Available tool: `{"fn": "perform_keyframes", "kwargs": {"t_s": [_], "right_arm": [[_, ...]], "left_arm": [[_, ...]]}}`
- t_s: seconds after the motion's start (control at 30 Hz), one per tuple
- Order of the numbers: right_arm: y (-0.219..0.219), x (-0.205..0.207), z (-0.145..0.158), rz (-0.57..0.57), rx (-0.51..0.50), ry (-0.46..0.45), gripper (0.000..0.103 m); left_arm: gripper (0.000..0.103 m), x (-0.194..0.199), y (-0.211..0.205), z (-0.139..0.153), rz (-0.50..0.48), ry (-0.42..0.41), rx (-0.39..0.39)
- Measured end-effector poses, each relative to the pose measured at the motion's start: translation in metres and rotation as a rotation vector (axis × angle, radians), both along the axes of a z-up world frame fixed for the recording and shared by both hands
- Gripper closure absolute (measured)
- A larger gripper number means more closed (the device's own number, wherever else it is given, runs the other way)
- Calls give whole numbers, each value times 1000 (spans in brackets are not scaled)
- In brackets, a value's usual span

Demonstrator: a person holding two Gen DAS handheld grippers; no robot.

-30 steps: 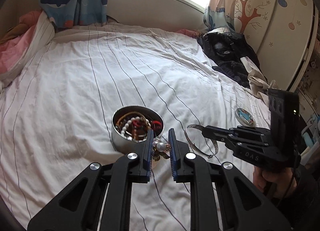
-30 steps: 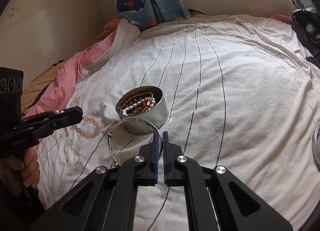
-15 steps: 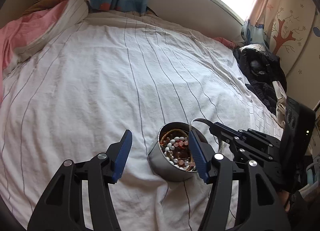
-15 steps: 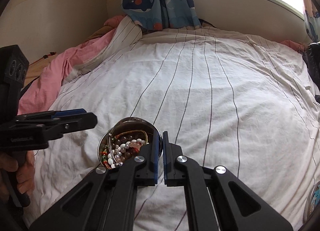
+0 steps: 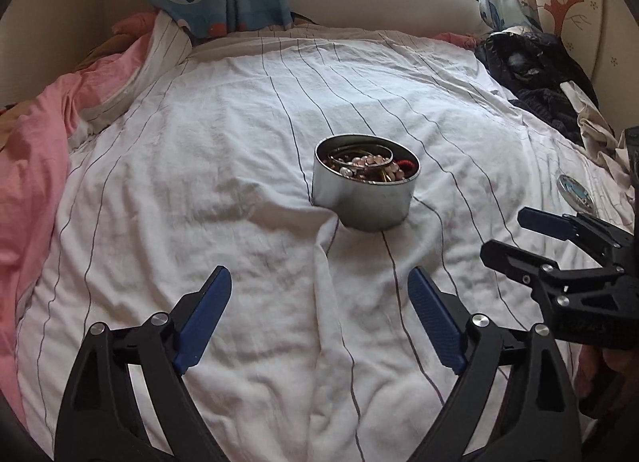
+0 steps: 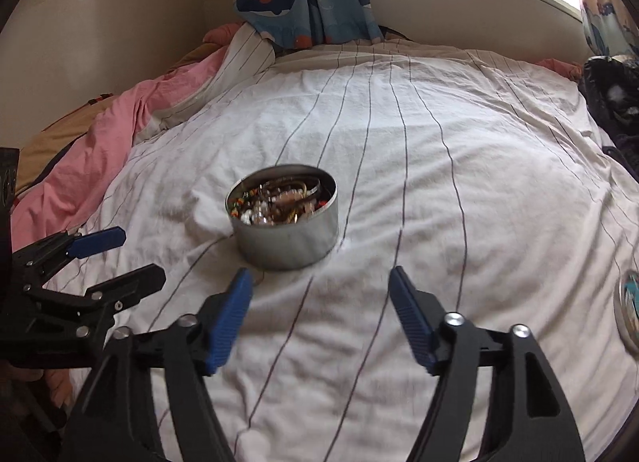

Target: Organize jewelry

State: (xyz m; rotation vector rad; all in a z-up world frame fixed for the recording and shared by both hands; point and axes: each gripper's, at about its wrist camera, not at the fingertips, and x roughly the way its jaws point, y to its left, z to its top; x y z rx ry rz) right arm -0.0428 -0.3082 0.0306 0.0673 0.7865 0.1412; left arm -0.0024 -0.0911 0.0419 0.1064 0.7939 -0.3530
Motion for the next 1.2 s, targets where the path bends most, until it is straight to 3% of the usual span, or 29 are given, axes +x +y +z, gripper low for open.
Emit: {"fn": "perform_keyframes", "kwargs": {"t_s": [0.2,0.37,0.6,0.77,1.2], "right_arm": [[-17,-45,-25,-101,30,64,21],[-12,-51,-39,-123,-6,54,13],[-11,-54,-41,-154,-35,30,8],[-8,-50,-44,-156,-65,53,7],[-6,-50,-46,-157,-70,68,7]], "left_arm": [[12,-36,-5,-15,19,-5,47],[8,-43,-4,-26,24,7,72],[7,-40,1,-35,28,40,42],[7,-41,6,-38,30,44,13],[7,-33,3,-46,57,64,58]]}}
